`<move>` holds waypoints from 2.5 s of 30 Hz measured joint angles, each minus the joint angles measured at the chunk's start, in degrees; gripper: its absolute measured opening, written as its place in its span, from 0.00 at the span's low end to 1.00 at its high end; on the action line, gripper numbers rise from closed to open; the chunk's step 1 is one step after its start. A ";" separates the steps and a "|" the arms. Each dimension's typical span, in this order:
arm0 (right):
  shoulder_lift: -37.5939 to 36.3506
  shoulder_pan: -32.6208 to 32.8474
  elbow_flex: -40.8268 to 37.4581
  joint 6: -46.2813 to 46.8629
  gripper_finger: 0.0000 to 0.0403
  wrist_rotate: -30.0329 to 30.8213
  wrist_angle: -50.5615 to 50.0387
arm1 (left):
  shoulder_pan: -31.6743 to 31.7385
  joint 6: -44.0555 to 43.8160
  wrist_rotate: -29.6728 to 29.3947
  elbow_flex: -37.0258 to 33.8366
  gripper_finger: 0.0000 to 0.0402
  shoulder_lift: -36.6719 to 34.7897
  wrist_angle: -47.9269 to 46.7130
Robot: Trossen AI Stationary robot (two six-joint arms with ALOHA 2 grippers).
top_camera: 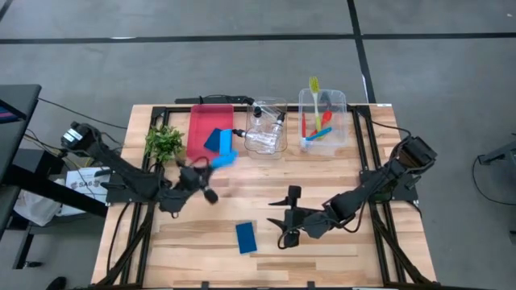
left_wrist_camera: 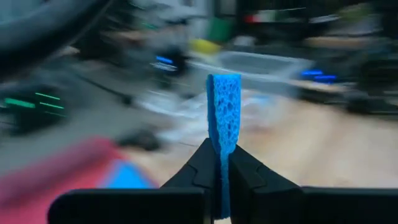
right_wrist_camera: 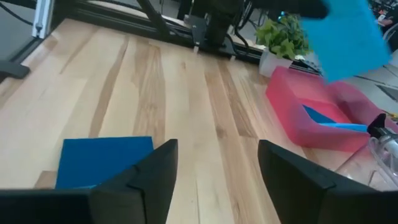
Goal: Pick & Place Kitchen Sink Supplies
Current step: Put the blue sponge into the pink bin
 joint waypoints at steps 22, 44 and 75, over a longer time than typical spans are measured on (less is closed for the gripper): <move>0.57 -0.78 0.00 0.55 0.42 -0.94 -2.26 | 38.87 10.07 24.04 -7.90 0.20 -2.80 -1.99; 15.48 -10.70 2.57 7.61 0.63 -25.03 6.19 | 11.31 -16.35 51.06 -12.40 0.44 -3.67 2.69; 33.74 -15.73 20.18 10.08 0.09 -39.67 -2.70 | -3.45 -16.54 33.55 -13.70 0.44 6.45 19.04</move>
